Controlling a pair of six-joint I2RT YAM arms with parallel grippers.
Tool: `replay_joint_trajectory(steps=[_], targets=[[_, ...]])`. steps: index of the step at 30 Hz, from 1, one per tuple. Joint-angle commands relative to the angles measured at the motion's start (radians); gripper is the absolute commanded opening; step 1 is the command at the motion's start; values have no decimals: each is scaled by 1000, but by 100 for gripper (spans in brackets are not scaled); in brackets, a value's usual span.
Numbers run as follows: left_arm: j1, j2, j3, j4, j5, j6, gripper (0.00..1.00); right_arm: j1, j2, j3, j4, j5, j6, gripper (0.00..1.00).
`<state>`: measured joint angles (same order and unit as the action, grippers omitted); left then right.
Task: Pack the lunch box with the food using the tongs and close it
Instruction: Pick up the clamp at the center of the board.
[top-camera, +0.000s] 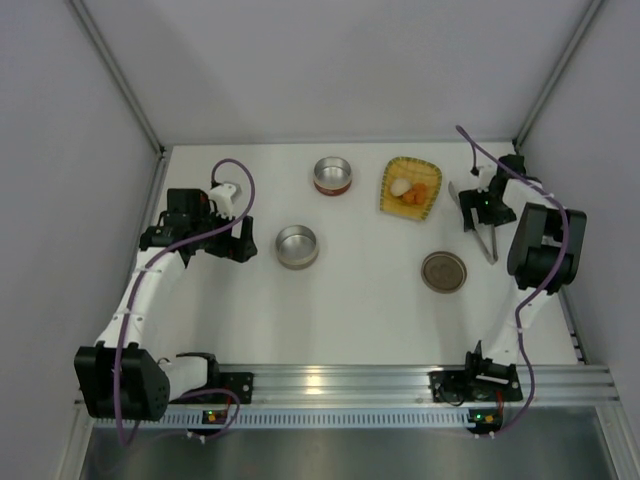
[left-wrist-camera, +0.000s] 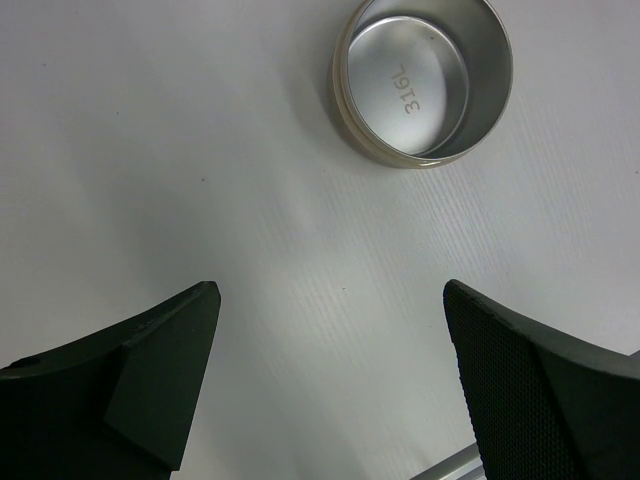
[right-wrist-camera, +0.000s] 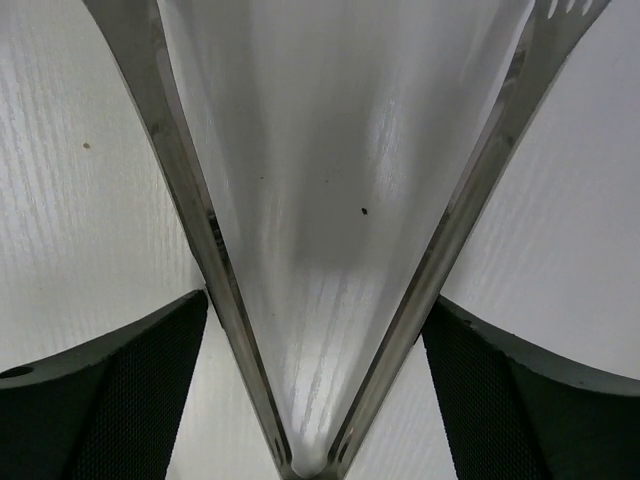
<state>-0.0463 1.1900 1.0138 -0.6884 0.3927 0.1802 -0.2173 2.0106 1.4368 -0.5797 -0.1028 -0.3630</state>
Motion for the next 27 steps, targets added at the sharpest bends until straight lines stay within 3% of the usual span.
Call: replay_joint_trajectory(steps=[1, 7, 9, 11, 19, 22, 27], targets=[[6, 8, 39, 32, 15, -13, 98, -8, 28, 43, 63, -34, 9, 84], [6, 8, 40, 30, 14, -13, 98, -13, 24, 24, 64, -43, 15, 68], [6, 8, 39, 29, 11, -15, 98, -19, 11, 16, 64, -44, 16, 74], [6, 3, 39, 27, 8, -13, 98, -27, 2, 7, 54, -46, 9, 87], [6, -9, 35, 21, 8, -10, 98, -47, -21, -59, 67, -51, -13, 89], [6, -9, 39, 21, 8, -11, 98, -47, -26, -67, 67, -61, -14, 83], [6, -7, 42, 18, 8, -10, 98, -48, -45, -65, 55, -78, -13, 60]])
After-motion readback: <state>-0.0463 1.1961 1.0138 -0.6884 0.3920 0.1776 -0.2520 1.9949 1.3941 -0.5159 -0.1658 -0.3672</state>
